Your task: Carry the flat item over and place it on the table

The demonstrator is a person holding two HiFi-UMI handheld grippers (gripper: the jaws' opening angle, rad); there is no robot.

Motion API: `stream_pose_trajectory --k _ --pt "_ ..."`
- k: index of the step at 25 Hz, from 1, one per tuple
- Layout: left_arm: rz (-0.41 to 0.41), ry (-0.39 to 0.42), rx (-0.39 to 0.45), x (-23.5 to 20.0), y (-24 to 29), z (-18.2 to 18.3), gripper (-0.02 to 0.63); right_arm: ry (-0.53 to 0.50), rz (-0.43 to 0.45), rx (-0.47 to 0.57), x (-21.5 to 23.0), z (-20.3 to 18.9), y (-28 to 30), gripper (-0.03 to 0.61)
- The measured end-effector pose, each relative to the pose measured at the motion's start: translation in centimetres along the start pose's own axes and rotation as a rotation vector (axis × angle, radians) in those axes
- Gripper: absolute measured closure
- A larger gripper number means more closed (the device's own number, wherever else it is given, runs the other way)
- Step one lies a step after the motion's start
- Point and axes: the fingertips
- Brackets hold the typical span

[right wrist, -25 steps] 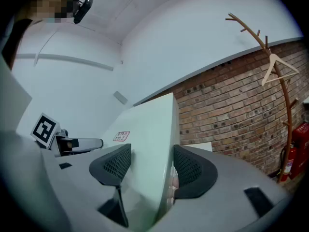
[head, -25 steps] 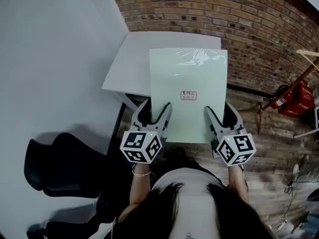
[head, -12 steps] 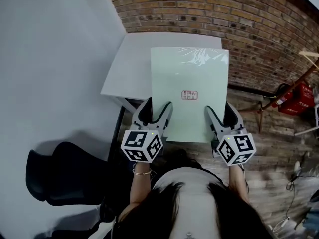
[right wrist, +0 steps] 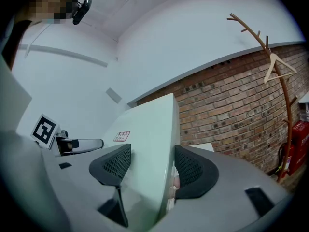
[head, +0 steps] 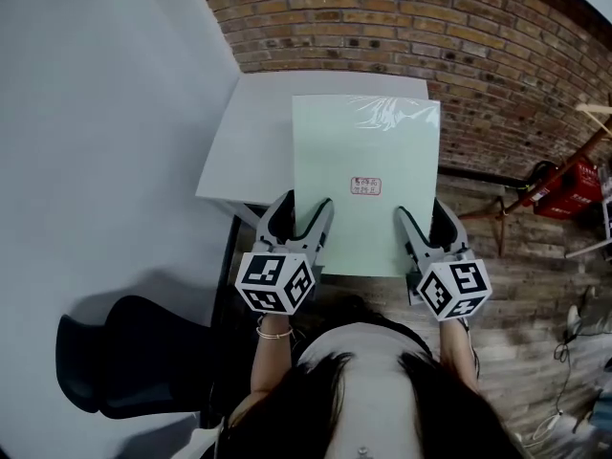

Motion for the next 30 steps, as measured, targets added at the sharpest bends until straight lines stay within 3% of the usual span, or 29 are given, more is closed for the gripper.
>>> stream_pose_trajectory --k 15,30 --pt "-0.046 -0.007 -0.011 -2.6 0.9 0.5 0.321 0.006 -0.044 -0.012 -1.2 0.4 1.8 0.295" --pt "-0.028 -0.010 0.010 -3.6 3.0 1.2 0.321 -0.009 -0.027 0.000 0.1 1.3 4.2 0.295"
Point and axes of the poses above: the fingertips, and each gripper's own axes: y forward along the fingers, x to its right, z out of its top, and after that the axes turned 14 degrees about -x, right-handed
